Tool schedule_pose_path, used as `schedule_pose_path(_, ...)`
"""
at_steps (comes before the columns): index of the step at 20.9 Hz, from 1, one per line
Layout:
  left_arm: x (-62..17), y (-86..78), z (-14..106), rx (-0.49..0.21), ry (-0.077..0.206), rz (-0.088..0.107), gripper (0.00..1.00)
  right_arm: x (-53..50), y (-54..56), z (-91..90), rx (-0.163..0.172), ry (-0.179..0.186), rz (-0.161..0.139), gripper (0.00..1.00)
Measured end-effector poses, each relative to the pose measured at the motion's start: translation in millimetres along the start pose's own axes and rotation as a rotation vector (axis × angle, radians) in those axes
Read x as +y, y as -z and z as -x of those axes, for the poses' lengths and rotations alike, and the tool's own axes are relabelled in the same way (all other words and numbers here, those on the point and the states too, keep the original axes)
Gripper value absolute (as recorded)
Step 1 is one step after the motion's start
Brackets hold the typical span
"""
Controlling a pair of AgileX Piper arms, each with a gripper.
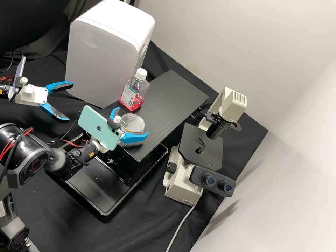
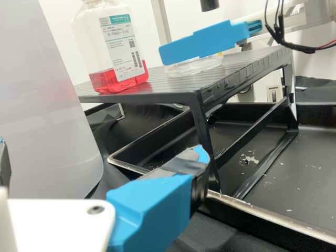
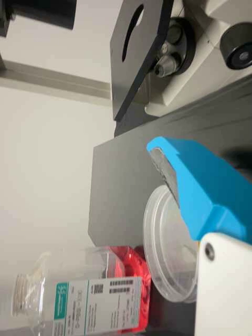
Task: Remove the lid from the petri dish
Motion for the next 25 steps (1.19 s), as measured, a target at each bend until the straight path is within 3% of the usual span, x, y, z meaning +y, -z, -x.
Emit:
schedule_pose_path(6, 0.0, 0.0, 0.0, 0.0, 0.0, 0.0, 1.0, -3.0, 3.2, 0.5, 0.005, 0.006, 0.006, 1.0)
schedule_pose_path(9, -1.2, 0.1, -0.2, 0.0, 0.004, 0.002, 1.0, -5.7, 0.8, -0.4, 0.0, 0.012, 0.025, 1.0)
schedule_pose_path(18, -2.6, 0.1, -0.4, 0.0, 0.009, 0.002, 1.0, -7.8, -1.1, -0.9, -0.007, 0.019, 0.026, 1.0)
schedule_pose_path(19, -2.6, 0.1, -0.4, 0.0, 0.009, 0.002, 1.0, -7.8, -1.1, -0.9, -0.007, 0.019, 0.026, 0.0)
schedule_pose_path(25, -2.6, 0.1, -0.4, 0.0, 0.009, 0.002, 1.0, -6.0, -3.0, -1.2, -0.014, 0.013, 0.026, 0.0)
